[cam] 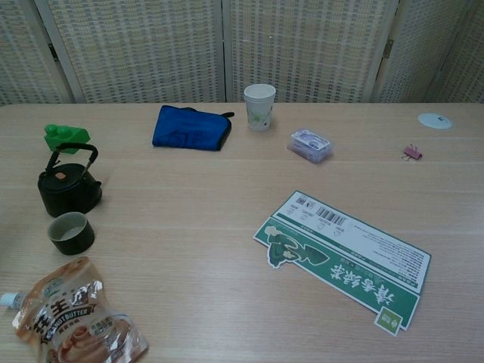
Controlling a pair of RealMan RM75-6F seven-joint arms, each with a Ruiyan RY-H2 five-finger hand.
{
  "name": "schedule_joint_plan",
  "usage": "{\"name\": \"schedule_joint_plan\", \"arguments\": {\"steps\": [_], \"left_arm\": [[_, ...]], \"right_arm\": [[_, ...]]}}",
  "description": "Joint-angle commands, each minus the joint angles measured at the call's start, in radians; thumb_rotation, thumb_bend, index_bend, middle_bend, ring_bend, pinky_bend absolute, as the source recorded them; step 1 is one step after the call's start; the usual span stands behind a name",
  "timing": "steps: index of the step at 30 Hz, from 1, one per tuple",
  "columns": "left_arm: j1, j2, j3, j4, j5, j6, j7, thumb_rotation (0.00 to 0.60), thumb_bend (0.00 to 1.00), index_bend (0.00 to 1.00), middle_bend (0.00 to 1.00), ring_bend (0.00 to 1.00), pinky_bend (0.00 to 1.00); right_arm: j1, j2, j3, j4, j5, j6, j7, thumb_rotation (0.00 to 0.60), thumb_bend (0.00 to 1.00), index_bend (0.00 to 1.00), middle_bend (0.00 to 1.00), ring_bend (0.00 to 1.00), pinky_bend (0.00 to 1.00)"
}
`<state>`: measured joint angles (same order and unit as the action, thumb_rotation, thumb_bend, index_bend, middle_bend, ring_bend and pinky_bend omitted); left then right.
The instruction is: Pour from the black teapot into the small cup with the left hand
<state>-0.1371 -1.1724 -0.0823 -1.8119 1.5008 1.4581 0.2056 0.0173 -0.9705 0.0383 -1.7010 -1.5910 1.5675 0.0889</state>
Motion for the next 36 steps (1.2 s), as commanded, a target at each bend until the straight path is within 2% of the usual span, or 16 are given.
{"name": "schedule_joint_plan", "arguments": {"steps": [1, 13, 16, 17, 20, 26, 36], "left_arm": [[-0.044, 0.015, -0.021, 0.025, 0.006, -0.049, -0.038, 0.600, 0.17, 0.33, 0.18, 0.12, 0.01], [-0.217, 0.010, -0.086, 0.105, -0.040, -0.257, -0.156, 0.589, 0.17, 0.26, 0.18, 0.13, 0.01], [-0.246, 0.004, -0.091, 0.120, -0.052, -0.297, -0.170, 0.443, 0.17, 0.26, 0.18, 0.13, 0.01], [-0.265, -0.001, -0.096, 0.135, -0.063, -0.323, -0.175, 0.362, 0.17, 0.25, 0.18, 0.13, 0.01], [-0.306, -0.020, -0.108, 0.177, -0.098, -0.378, -0.187, 0.253, 0.17, 0.25, 0.18, 0.13, 0.01], [-0.370, -0.058, -0.128, 0.261, -0.181, -0.469, -0.200, 0.164, 0.17, 0.25, 0.18, 0.13, 0.01], [-0.447, -0.141, -0.139, 0.383, -0.303, -0.558, -0.148, 0.153, 0.17, 0.25, 0.18, 0.12, 0.01]], "right_arm": [[0.001, 0.004, 0.001, -0.007, -0.002, 0.001, -0.006, 0.600, 0.19, 0.26, 0.29, 0.20, 0.19], [-0.003, 0.017, -0.001, -0.030, -0.005, 0.006, -0.021, 0.600, 0.19, 0.26, 0.29, 0.20, 0.19], [-0.004, 0.018, -0.001, -0.031, -0.005, 0.006, -0.020, 0.600, 0.19, 0.26, 0.29, 0.20, 0.19], [-0.005, 0.018, -0.002, -0.032, -0.004, 0.006, -0.020, 0.600, 0.19, 0.26, 0.29, 0.20, 0.19], [-0.006, 0.018, -0.003, -0.031, -0.003, 0.007, -0.018, 0.600, 0.19, 0.26, 0.29, 0.20, 0.19], [-0.010, 0.020, -0.003, -0.026, 0.003, 0.009, -0.011, 0.600, 0.19, 0.26, 0.29, 0.20, 0.19], [-0.011, 0.018, -0.003, -0.017, 0.004, 0.007, -0.003, 0.600, 0.19, 0.26, 0.29, 0.20, 0.19]]}}
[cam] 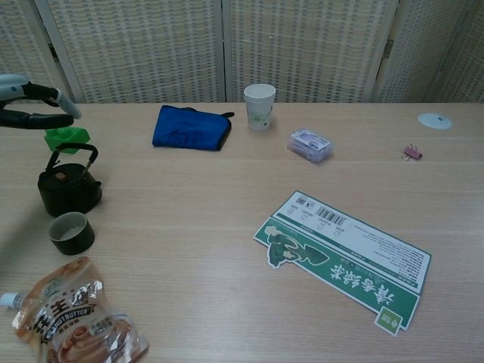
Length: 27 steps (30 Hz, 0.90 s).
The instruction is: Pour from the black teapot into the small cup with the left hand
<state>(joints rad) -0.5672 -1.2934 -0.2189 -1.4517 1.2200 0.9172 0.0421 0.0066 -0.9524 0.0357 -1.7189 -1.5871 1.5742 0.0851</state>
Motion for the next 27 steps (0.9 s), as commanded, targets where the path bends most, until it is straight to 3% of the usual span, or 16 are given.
{"name": "schedule_joint_plan", "arguments": {"steps": [1, 11, 22, 27], "left_arm": [[-0.022, -0.026, -0.001, 0.030, -0.026, -0.020, 0.019, 0.153, 0.17, 0.25, 0.18, 0.12, 0.01], [-0.058, -0.061, 0.034, 0.054, 0.031, -0.014, 0.048, 0.152, 0.17, 0.28, 0.21, 0.12, 0.00], [-0.128, -0.146, 0.005, 0.228, -0.151, -0.114, 0.137, 0.143, 0.16, 0.27, 0.21, 0.12, 0.00], [-0.153, -0.172, -0.002, 0.296, -0.240, -0.156, 0.182, 0.101, 0.14, 0.27, 0.23, 0.12, 0.00]], "right_arm": [[-0.001, 0.000, 0.000, 0.002, 0.002, 0.000, 0.001, 0.600, 0.19, 0.26, 0.29, 0.20, 0.19], [-0.001, -0.001, 0.001, 0.008, 0.010, -0.007, 0.004, 0.600, 0.19, 0.26, 0.29, 0.20, 0.19], [-0.007, -0.002, 0.000, 0.016, 0.025, -0.009, 0.008, 0.600, 0.18, 0.26, 0.29, 0.20, 0.19], [-0.009, -0.001, 0.001, 0.017, 0.028, -0.009, 0.009, 0.600, 0.19, 0.26, 0.29, 0.20, 0.19]]}}
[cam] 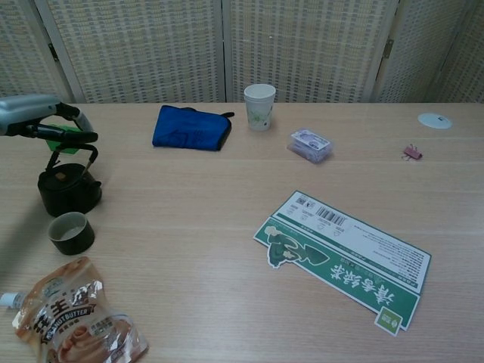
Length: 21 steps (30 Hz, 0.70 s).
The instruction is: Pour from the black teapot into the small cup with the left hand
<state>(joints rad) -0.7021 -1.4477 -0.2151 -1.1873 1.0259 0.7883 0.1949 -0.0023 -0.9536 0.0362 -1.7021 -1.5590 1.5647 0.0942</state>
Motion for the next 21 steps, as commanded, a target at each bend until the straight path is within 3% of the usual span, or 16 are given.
{"name": "schedule_joint_plan", "arguments": {"steps": [1, 10, 21], "left_arm": [[-0.022, -0.021, -0.006, 0.041, -0.059, -0.033, 0.036, 0.097, 0.14, 0.27, 0.23, 0.12, 0.00], [-0.040, -0.045, 0.005, 0.092, -0.113, -0.069, 0.052, 0.042, 0.11, 0.35, 0.34, 0.14, 0.00], [-0.053, -0.079, 0.027, 0.126, -0.099, -0.073, 0.055, 0.045, 0.11, 0.38, 0.37, 0.16, 0.00]], "right_arm": [[-0.001, 0.000, 0.000, 0.000, 0.001, 0.000, 0.000, 0.600, 0.19, 0.26, 0.29, 0.20, 0.19], [0.001, -0.002, 0.002, 0.002, 0.007, -0.007, -0.002, 0.600, 0.19, 0.26, 0.29, 0.20, 0.19], [0.001, -0.006, 0.003, 0.006, 0.014, -0.012, 0.000, 0.600, 0.19, 0.26, 0.29, 0.20, 0.19]]}}
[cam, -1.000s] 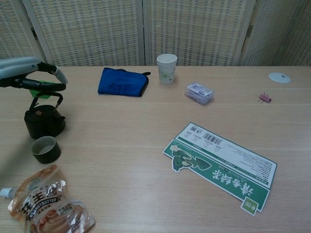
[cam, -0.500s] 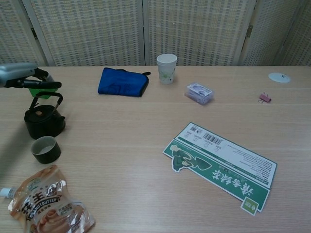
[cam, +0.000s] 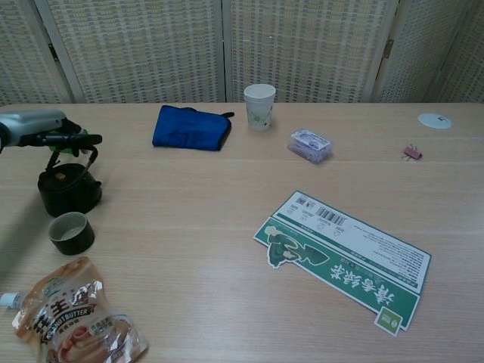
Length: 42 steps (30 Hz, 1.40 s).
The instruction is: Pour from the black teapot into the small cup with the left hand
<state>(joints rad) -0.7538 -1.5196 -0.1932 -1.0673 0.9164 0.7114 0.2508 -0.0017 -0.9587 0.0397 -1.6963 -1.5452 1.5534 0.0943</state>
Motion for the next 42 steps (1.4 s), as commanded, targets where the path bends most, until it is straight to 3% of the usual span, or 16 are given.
{"name": "schedule_joint_plan", "arguments": {"steps": [1, 13, 27, 38, 40, 42], "left_arm": [[-0.002, -0.011, 0.007, 0.010, 0.015, 0.006, -0.002, 0.043, 0.11, 0.39, 0.38, 0.17, 0.00], [0.003, 0.002, 0.002, -0.013, 0.076, 0.046, -0.049, 0.043, 0.11, 0.45, 0.46, 0.23, 0.00], [0.093, 0.210, 0.050, -0.307, 0.231, 0.183, -0.099, 0.046, 0.11, 0.51, 0.52, 0.29, 0.00], [0.153, 0.279, 0.093, -0.396, 0.331, 0.263, -0.143, 0.052, 0.11, 0.52, 0.53, 0.30, 0.00], [0.162, 0.284, 0.099, -0.406, 0.345, 0.273, -0.158, 0.087, 0.11, 0.52, 0.53, 0.30, 0.00], [0.171, 0.293, 0.108, -0.420, 0.359, 0.275, -0.176, 0.248, 0.11, 0.51, 0.53, 0.30, 0.00]], "right_arm": [[0.000, -0.001, 0.000, 0.001, 0.001, -0.002, 0.001, 0.600, 0.19, 0.26, 0.29, 0.20, 0.19], [-0.004, -0.005, 0.000, 0.012, 0.003, 0.001, 0.011, 0.600, 0.19, 0.26, 0.29, 0.20, 0.19], [0.006, -0.008, 0.003, 0.007, -0.018, 0.001, 0.011, 0.600, 0.19, 0.26, 0.29, 0.20, 0.19], [0.014, -0.008, 0.004, -0.001, -0.024, -0.003, 0.003, 0.600, 0.19, 0.26, 0.29, 0.20, 0.19], [0.014, -0.008, 0.004, -0.002, -0.023, -0.003, 0.002, 0.600, 0.19, 0.26, 0.29, 0.20, 0.19], [0.013, -0.007, 0.003, -0.003, -0.022, -0.004, 0.002, 0.600, 0.19, 0.26, 0.29, 0.20, 0.19]]}}
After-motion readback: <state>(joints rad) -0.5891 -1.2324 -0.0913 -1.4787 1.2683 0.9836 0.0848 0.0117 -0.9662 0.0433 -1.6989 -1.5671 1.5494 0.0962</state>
